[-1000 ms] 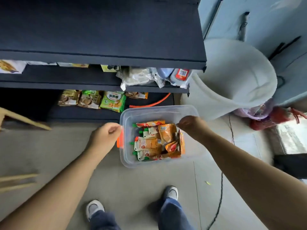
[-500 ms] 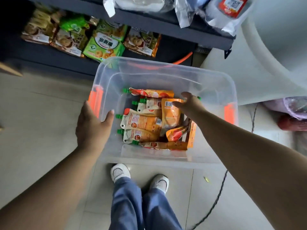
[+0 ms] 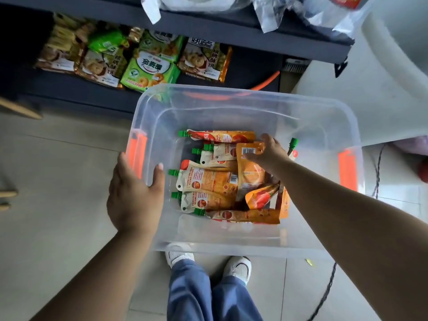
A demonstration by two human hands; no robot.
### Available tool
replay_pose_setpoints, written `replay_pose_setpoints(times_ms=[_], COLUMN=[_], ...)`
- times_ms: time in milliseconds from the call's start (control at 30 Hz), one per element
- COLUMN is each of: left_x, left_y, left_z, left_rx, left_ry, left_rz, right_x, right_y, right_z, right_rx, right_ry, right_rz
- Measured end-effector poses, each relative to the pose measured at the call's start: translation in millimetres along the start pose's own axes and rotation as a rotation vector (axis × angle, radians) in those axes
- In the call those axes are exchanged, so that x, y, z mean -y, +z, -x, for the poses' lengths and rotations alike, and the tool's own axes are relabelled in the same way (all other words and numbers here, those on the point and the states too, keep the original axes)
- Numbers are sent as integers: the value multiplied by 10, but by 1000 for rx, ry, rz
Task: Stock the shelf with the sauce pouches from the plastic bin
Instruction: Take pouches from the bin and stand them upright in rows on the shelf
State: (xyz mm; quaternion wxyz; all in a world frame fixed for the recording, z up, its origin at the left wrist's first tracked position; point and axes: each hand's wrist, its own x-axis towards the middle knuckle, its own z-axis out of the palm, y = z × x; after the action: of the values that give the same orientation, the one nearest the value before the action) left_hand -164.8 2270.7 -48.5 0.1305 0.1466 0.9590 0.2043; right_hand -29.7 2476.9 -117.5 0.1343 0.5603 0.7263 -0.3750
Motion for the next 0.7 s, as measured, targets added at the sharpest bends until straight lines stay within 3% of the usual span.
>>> replay_pose_setpoints(times_ms=[233, 300, 400, 500, 600, 700], left_x=[10, -9, 8, 60, -33, -304], left_y=[10, -10, -32, -88, -179, -250], left_z=[19, 23, -19, -106, -73, 191], left_rx=[3, 20, 94, 213, 259, 255], left_ry=[-18, -10, -25, -66, -37, 200], left_rz=[-8, -2, -2, 46, 37, 56], right_x=[56, 49, 51, 31, 16, -36], right_y=[-84, -155, -278, -417, -533, -614], right_z=[-11, 17, 159, 344, 564, 855], right_rx=[-104, -56, 84, 74, 73, 89], right_ry=[-151, -135, -59, -92, -164, -292], right_rz=[578, 506, 200, 30, 128, 308])
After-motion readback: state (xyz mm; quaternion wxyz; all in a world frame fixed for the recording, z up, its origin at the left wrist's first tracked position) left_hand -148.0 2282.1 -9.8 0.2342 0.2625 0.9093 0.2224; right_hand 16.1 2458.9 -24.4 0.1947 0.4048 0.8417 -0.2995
